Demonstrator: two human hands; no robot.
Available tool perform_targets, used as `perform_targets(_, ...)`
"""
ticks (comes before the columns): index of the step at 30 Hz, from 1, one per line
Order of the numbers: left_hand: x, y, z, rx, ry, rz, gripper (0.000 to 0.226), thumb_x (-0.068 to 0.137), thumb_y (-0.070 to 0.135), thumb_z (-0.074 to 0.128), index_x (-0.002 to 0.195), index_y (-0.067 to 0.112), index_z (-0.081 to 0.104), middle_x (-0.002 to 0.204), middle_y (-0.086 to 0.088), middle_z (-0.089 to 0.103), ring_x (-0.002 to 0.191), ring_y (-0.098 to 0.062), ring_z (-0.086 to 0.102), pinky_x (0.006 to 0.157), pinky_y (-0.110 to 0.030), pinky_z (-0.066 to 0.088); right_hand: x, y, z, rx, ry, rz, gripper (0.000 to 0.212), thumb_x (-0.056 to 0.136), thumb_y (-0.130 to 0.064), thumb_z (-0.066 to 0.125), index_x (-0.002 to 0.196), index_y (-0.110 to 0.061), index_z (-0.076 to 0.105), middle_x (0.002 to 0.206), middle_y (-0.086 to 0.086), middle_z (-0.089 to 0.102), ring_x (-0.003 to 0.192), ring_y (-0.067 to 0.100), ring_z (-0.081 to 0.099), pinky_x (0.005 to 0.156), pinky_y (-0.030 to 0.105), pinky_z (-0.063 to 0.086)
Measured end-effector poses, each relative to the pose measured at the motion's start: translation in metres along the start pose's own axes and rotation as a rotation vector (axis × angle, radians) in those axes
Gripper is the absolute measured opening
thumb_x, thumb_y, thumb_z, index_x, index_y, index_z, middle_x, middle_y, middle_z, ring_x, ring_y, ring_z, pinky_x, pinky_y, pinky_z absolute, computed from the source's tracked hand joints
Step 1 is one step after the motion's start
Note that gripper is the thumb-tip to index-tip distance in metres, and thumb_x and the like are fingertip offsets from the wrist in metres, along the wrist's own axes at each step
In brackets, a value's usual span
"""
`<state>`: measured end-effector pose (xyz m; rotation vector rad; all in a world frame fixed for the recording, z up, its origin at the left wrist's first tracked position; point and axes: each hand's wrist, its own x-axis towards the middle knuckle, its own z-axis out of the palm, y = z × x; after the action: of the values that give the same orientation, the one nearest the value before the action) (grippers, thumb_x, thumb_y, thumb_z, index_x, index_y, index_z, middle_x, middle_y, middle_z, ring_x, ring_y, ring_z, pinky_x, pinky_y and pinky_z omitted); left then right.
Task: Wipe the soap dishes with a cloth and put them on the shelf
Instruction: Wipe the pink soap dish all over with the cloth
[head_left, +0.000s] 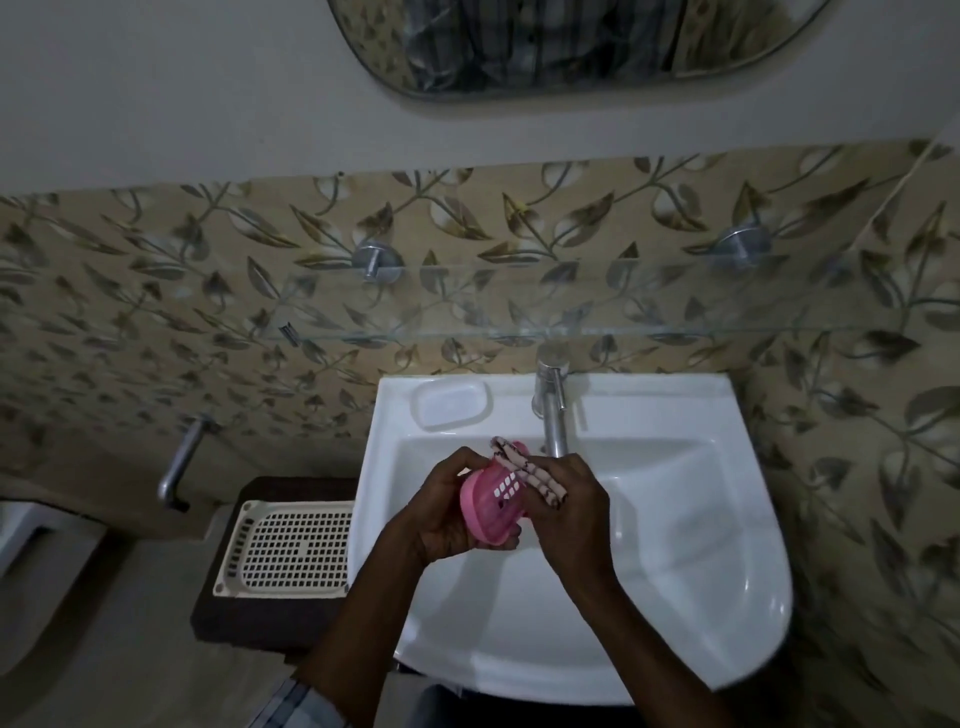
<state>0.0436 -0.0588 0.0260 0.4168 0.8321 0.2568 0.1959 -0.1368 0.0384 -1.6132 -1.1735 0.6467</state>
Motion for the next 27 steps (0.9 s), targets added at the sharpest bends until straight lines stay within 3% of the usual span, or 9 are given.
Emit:
perform_targets(2, -0.002, 0.002, -0.005, -0.038, -0.004, -0.028, 0.052, 0.078, 0.039, 0.060, 0.111, 0.001, 0.072, 0.108, -0.025, 0.067, 0.085, -0.035, 0.064, 0.078, -0.040, 0.053, 0.003, 0.003, -0.005, -0.008, 0.005, -0.056, 0.030, 0.085, 0.000, 0.070, 0.110, -0.015, 0.073, 0.085, 0.006, 0.058, 0.067, 0.021, 0.066, 0.055, 0.027, 0.056)
perform_targets(4, -0.004, 0.003, -0.007, -0.049, -0.012, -0.039, 0.056, 0.077, 0.040, 0.057, 0.115, 0.001, 0.067, 0.110, -0.025, 0.065, 0.085, -0.036, 0.063, 0.076, -0.040, 0.052, 0.002, 0.004, -0.005, -0.025, -0.079, -0.112, 0.034, 0.090, -0.007, 0.066, 0.117, -0.028, 0.068, 0.088, 0.004, 0.053, 0.058, 0.015, 0.062, 0.048, 0.010, 0.047)
perform_targets(6, -0.004, 0.002, -0.004, -0.041, -0.042, -0.045, 0.054, 0.079, 0.044, 0.055, 0.113, 0.003, 0.064, 0.107, -0.021, 0.061, 0.085, -0.034, 0.060, 0.072, -0.037, 0.051, -0.004, 0.002, 0.002, -0.050, -0.187, -0.164, 0.043, 0.091, -0.009, 0.066, 0.121, -0.038, 0.061, 0.100, 0.000, 0.052, 0.071, 0.006, 0.061, 0.056, 0.003, 0.046)
perform_targets(9, -0.003, 0.000, -0.002, -0.030, -0.030, -0.050, 0.051, 0.085, 0.054, 0.056, 0.108, 0.009, 0.066, 0.102, -0.016, 0.061, 0.084, -0.029, 0.059, 0.067, -0.034, 0.051, -0.001, 0.003, 0.009, -0.079, -0.239, -0.191, 0.047, 0.083, 0.002, 0.067, 0.126, -0.019, 0.065, 0.116, -0.001, 0.055, 0.104, 0.010, 0.060, 0.085, 0.017, 0.053)
perform_targets(12, -0.001, 0.004, -0.002, -0.004, 0.009, -0.056, 0.053, 0.091, 0.054, 0.051, 0.121, 0.011, 0.059, 0.109, -0.018, 0.056, 0.084, -0.031, 0.059, 0.064, -0.036, 0.055, 0.005, 0.004, 0.008, -0.150, -0.165, -0.208, 0.035, 0.084, -0.002, 0.066, 0.118, -0.011, 0.069, 0.111, 0.004, 0.064, 0.099, 0.019, 0.066, 0.083, 0.028, 0.056)
perform_targets(17, -0.005, 0.009, -0.006, 0.028, 0.009, -0.111, 0.054, 0.081, 0.051, 0.055, 0.106, 0.005, 0.070, 0.097, -0.019, 0.068, 0.080, -0.032, 0.066, 0.068, -0.035, 0.057, 0.010, 0.004, 0.004, -0.338, -0.328, -0.457, 0.040, 0.076, 0.006, 0.067, 0.113, -0.006, 0.070, 0.114, 0.013, 0.065, 0.102, 0.028, 0.064, 0.089, 0.039, 0.055)
perform_targets(19, -0.005, 0.009, -0.006, 0.041, 0.023, -0.128, 0.056, 0.082, 0.050, 0.054, 0.110, 0.003, 0.067, 0.100, -0.022, 0.067, 0.080, -0.035, 0.066, 0.067, -0.036, 0.059, 0.015, 0.006, 0.003, -0.347, -0.252, -0.369, 0.038, 0.079, 0.006, 0.066, 0.113, -0.009, 0.070, 0.112, 0.010, 0.064, 0.100, 0.024, 0.062, 0.085, 0.040, 0.056)
perform_targets(23, -0.002, 0.008, -0.004, 0.003, 0.081, -0.098, 0.046, 0.082, 0.046, 0.058, 0.102, 0.006, 0.070, 0.094, -0.016, 0.071, 0.083, -0.030, 0.067, 0.074, -0.038, 0.059, 0.004, 0.000, 0.007, -0.278, -0.391, -0.512, 0.044, 0.070, 0.006, 0.077, 0.113, -0.002, 0.069, 0.111, 0.016, 0.067, 0.098, 0.028, 0.066, 0.084, 0.036, 0.058)
perform_targets(27, -0.003, 0.008, -0.008, -0.001, 0.112, -0.066, 0.048, 0.081, 0.048, 0.060, 0.101, 0.006, 0.072, 0.096, -0.017, 0.070, 0.085, -0.031, 0.066, 0.075, -0.039, 0.059, 0.008, 0.000, 0.012, -0.241, -0.356, -0.276, 0.044, 0.080, 0.011, 0.059, 0.117, -0.013, 0.067, 0.116, 0.006, 0.060, 0.104, 0.022, 0.057, 0.091, 0.041, 0.051)
